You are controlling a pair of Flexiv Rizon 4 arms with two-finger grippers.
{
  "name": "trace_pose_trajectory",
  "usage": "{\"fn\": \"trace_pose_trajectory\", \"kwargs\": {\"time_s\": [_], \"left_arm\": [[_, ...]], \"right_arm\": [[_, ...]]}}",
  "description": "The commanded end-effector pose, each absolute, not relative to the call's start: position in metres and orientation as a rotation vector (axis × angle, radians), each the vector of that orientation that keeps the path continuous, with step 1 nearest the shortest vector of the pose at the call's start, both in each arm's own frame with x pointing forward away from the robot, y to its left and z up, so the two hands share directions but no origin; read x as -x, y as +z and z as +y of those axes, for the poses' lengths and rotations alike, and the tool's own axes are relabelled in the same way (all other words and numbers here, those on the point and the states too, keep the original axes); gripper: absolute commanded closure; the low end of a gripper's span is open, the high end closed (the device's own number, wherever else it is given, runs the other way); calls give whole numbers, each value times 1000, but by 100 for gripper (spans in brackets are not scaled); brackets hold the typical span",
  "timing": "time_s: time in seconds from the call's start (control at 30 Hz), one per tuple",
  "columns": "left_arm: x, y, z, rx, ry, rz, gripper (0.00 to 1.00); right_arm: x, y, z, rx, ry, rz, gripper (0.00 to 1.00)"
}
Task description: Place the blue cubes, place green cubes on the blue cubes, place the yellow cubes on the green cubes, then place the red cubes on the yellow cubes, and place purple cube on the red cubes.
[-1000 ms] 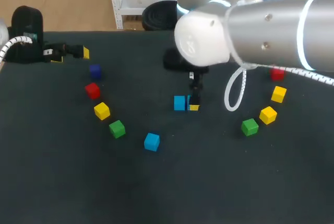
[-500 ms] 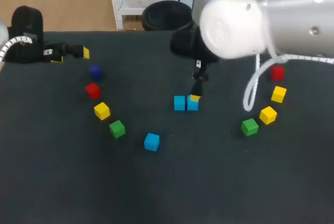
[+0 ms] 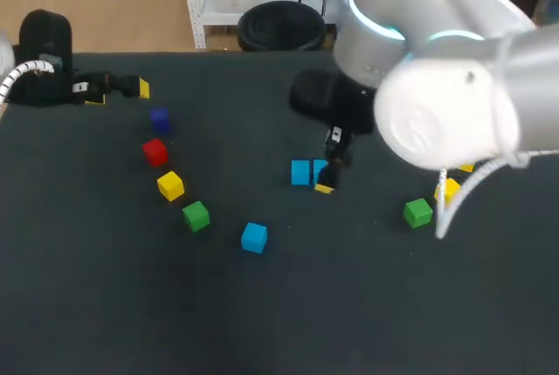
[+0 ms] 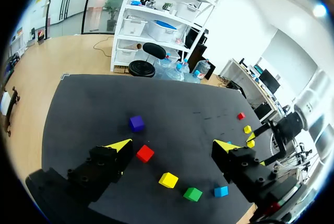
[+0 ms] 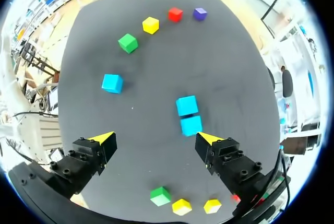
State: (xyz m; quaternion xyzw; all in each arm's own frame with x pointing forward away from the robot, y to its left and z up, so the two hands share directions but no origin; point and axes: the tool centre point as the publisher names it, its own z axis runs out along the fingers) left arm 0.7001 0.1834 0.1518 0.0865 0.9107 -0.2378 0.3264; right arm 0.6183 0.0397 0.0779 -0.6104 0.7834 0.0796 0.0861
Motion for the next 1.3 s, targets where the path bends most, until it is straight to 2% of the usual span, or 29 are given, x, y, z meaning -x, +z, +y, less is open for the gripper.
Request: {"fn": "trace_pose_trajectory", "kwargs": {"time_s": [0.03, 1.1, 1.3], "left_arm": [[-700, 151, 185, -230, -632, 2378, 0], [-700, 151, 185, -230, -632, 2378, 0], [-700, 151, 185, -230, -632, 2378, 0]], "right_arm": [[-608, 85, 25, 1681, 76, 2262, 0], [-578, 128, -29, 1278, -29, 2143, 0], [-581, 128, -26, 1259, -17, 2137, 0]]}}
